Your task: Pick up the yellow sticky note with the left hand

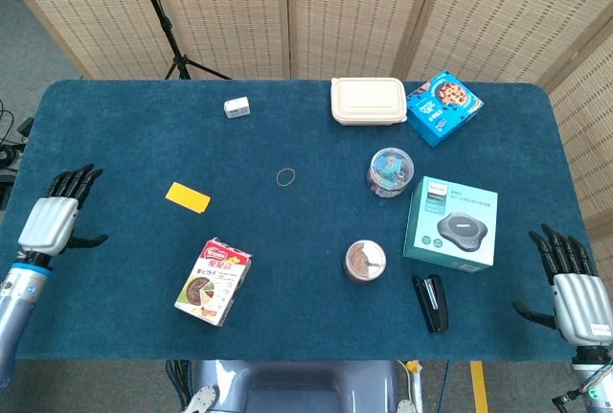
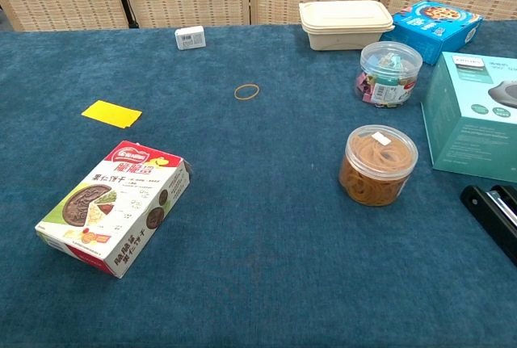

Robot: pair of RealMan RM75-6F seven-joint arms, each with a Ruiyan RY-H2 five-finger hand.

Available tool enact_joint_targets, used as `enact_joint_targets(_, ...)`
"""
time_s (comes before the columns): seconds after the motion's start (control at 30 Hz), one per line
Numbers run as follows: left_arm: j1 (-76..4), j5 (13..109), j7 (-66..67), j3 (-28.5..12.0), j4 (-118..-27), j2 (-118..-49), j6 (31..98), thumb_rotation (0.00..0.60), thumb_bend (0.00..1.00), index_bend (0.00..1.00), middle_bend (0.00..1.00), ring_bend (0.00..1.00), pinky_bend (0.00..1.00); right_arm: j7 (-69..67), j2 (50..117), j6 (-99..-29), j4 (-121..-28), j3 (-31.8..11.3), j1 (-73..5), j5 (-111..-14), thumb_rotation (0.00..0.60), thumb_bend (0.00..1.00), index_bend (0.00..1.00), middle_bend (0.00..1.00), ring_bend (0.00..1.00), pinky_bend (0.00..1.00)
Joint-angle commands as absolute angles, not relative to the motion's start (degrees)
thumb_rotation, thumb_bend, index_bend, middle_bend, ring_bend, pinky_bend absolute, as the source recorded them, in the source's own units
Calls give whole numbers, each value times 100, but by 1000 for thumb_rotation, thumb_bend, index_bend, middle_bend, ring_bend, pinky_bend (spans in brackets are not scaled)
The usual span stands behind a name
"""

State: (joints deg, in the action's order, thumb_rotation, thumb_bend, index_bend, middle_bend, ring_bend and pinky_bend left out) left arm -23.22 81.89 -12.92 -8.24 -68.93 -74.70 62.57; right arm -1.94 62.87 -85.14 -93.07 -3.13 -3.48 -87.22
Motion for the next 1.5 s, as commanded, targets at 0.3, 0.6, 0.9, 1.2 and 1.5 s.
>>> enact_joint_targets(0.3, -3131, 7807, -1070, -997, -6054, -8286, 5331, 600, 233, 0, 0, 0, 0, -278, 6346, -8248, -9159, -371, -437, -8450, 600, 0, 0, 0, 0, 0)
enact_joint_targets(0.6, -3459, 7546, -751, -1046, -5703, -8683, 4994, 600, 246, 0, 0, 0, 0, -397, 6351, -8146, -9081, -406, -473, -8336, 600, 0, 0, 0, 0, 0)
enact_joint_targets(0.9, -3734, 7400, -688, -1082, -5079, -9093, 4742, 600, 254, 0, 0, 0, 0, -496, 6356, -8056, -9014, -431, -503, -8249, 600, 0, 0, 0, 0, 0)
enact_joint_targets(1.2, -3884, 7448, -973, -1021, -4408, -9537, 4661, 600, 254, 0, 0, 0, 0, -549, 6368, -7970, -8959, -453, -534, -8164, 600, 0, 0, 0, 0, 0)
enact_joint_targets(1.5, -3953, 7552, -1284, -943, -3793, -9897, 4672, 600, 256, 0, 0, 0, 0, -562, 6389, -7890, -8925, -451, -565, -8123, 600, 0, 0, 0, 0, 0)
